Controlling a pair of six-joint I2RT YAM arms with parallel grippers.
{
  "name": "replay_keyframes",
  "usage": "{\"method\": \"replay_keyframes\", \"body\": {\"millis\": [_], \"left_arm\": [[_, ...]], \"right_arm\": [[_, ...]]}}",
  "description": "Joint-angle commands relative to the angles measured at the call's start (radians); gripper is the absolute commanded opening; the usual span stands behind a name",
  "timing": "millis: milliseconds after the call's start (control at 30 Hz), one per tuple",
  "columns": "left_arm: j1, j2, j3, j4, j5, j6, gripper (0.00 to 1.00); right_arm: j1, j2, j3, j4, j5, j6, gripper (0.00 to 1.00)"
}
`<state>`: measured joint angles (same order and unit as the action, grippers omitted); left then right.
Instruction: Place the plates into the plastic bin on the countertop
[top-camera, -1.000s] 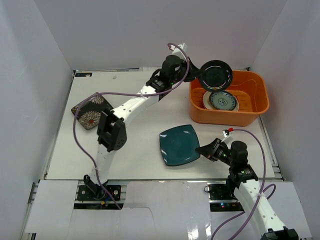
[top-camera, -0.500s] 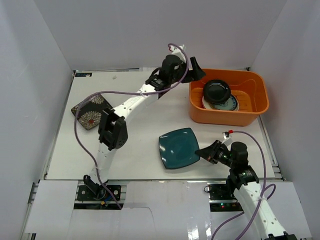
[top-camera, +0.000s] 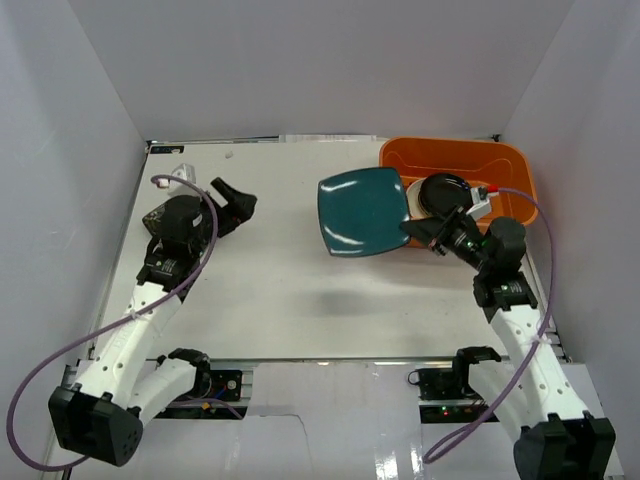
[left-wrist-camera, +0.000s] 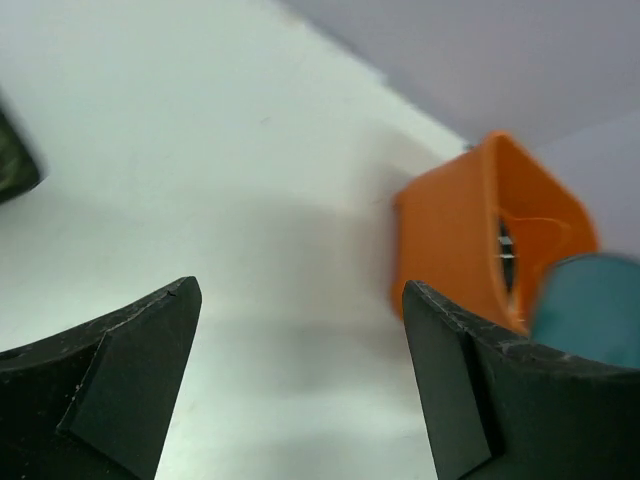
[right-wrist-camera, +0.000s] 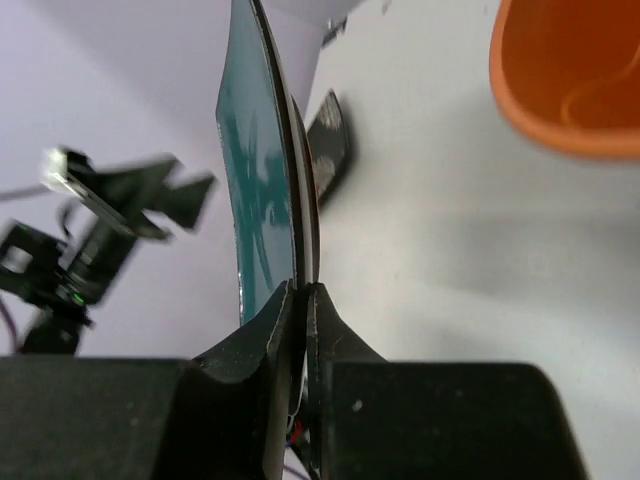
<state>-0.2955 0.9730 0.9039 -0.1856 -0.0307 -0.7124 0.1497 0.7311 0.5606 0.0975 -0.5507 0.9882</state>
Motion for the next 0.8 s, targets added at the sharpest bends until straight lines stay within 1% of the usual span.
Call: {"method": "replay_keyframes", "body": {"millis": [0, 67, 100, 133, 167, 200, 233, 267, 300, 333, 367, 400, 433, 467, 567, 667, 767], "left_arm": [[0.059, -0.080, -0.130, -0.190, -0.102, -0.031, 0.93], [0.094, -0.111, -0.160, -0.216, -0.130, -0.061, 0.93], [0.134, -0.120, -0.183, -0.215, -0.118, -0.073, 0.93], [0.153, -0.114, -0.189, -0.219, -0.114, -0.082, 0.93], [0.200, -0.091, -0.191, -0.224, -0.085, -0.091, 0.93], [0.226, -0.079, -0.195, -0.216, -0.060, -0.093, 0.93], [0.254, -0.063, -0.201, -0.207, -0.039, -0.096, 0.93], [0.327, -0.048, -0.204, -0.201, -0.003, -0.098, 0.92], [0.369, -0.019, -0.207, -0.190, 0.020, -0.105, 0.91], [0.415, -0.005, -0.214, -0.184, 0.064, -0.107, 0.89], [0.508, 0.007, -0.215, -0.175, 0.140, -0.104, 0.89], [0.548, 0.030, -0.214, -0.170, 0.155, -0.088, 0.88], [0.585, 0.038, -0.208, -0.173, 0.152, -0.075, 0.88], [0.643, 0.046, -0.206, -0.176, 0.123, -0.055, 0.88], [0.667, 0.084, -0.209, -0.206, 0.010, -0.010, 0.89], [0.699, 0.119, -0.230, -0.161, 0.011, -0.002, 0.90], [0.717, 0.206, -0.180, -0.155, -0.025, 0.040, 0.92]], "right_arm": [[-0.134, 0.083, 0.156, 0.243, -0.021, 0.063, 0.08], [-0.232, 0.158, 0.203, 0.277, -0.052, 0.082, 0.08], [-0.313, 0.181, 0.217, 0.281, -0.078, 0.090, 0.08], [-0.352, 0.207, 0.232, 0.284, -0.092, 0.090, 0.08], [-0.380, 0.255, 0.257, 0.283, -0.100, 0.080, 0.08], [-0.436, 0.272, 0.263, 0.275, -0.109, 0.061, 0.08], [-0.461, 0.289, 0.265, 0.275, -0.110, 0.047, 0.08], [-0.479, 0.319, 0.289, 0.227, -0.101, 0.014, 0.08], [-0.502, 0.338, 0.307, 0.182, -0.080, -0.064, 0.08], [-0.512, 0.382, 0.321, 0.160, -0.080, -0.092, 0.08], [-0.513, 0.411, 0.361, 0.116, -0.083, -0.124, 0.08], [-0.513, 0.439, 0.389, 0.078, -0.090, -0.197, 0.08], [-0.513, 0.494, 0.413, 0.047, -0.098, -0.226, 0.08], [-0.513, 0.516, 0.441, 0.021, -0.101, -0.246, 0.08], [-0.513, 0.571, 0.473, -0.037, -0.037, -0.305, 0.08], [-0.510, 0.631, 0.496, -0.054, -0.025, -0.322, 0.08], [-0.504, 0.694, 0.510, -0.048, -0.018, -0.316, 0.08]]}}
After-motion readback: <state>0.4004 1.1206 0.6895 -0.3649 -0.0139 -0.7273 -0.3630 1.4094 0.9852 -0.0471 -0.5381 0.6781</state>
